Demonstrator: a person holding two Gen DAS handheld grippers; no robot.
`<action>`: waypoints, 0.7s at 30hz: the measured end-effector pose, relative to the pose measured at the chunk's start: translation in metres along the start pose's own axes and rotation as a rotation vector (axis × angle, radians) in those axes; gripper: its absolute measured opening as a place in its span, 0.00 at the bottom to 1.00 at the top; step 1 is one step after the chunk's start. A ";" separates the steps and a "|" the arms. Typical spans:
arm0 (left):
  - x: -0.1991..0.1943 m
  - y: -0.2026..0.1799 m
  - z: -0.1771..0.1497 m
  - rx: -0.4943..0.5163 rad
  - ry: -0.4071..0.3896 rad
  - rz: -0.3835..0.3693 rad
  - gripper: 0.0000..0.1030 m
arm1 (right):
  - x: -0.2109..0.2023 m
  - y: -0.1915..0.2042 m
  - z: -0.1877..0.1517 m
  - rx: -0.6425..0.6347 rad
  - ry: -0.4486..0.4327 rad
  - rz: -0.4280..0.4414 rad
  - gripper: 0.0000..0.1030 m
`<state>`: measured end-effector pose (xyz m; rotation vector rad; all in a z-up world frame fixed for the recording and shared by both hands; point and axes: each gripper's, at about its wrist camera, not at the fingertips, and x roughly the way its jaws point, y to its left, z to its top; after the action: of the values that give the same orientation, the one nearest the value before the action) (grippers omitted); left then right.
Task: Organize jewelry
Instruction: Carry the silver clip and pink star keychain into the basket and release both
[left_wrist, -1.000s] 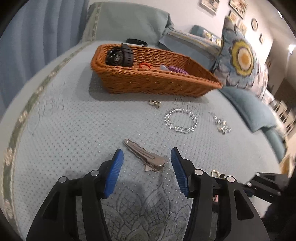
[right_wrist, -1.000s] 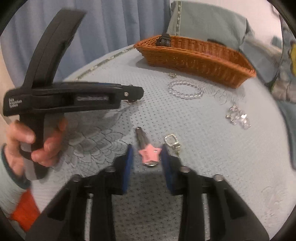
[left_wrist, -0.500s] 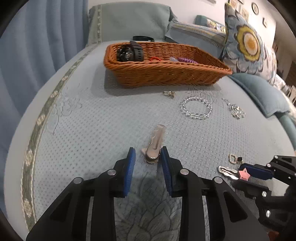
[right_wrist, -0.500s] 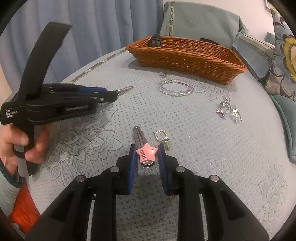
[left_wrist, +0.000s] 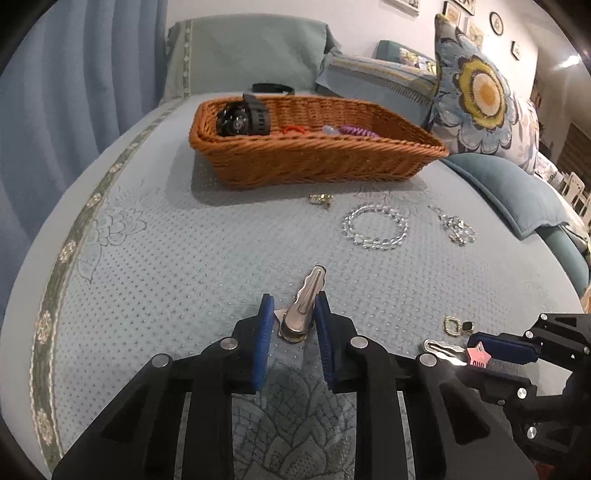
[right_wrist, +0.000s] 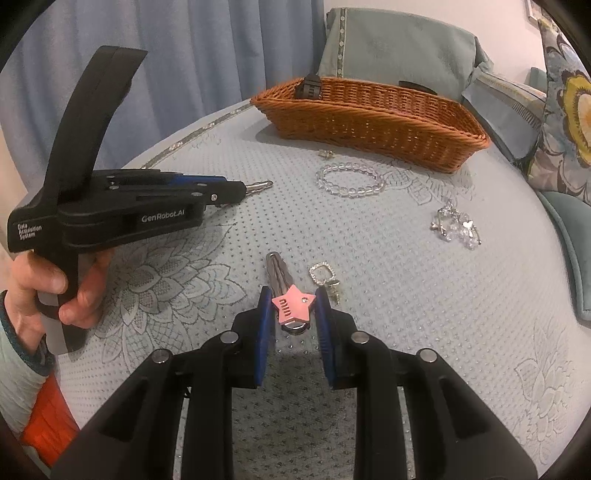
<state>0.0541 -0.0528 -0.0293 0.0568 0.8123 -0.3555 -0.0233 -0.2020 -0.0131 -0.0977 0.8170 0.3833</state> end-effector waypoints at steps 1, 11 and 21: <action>-0.003 0.001 -0.001 -0.003 -0.013 -0.002 0.20 | -0.002 0.000 -0.001 0.002 -0.007 0.003 0.20; -0.034 0.006 0.008 -0.077 -0.153 -0.066 0.20 | -0.037 -0.007 0.008 0.027 -0.163 0.010 0.20; -0.048 0.003 0.059 -0.099 -0.259 -0.089 0.20 | -0.062 -0.072 0.078 0.152 -0.329 -0.047 0.20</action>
<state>0.0664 -0.0467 0.0457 -0.1168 0.5759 -0.3971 0.0186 -0.2694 0.0808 0.0863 0.5156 0.2815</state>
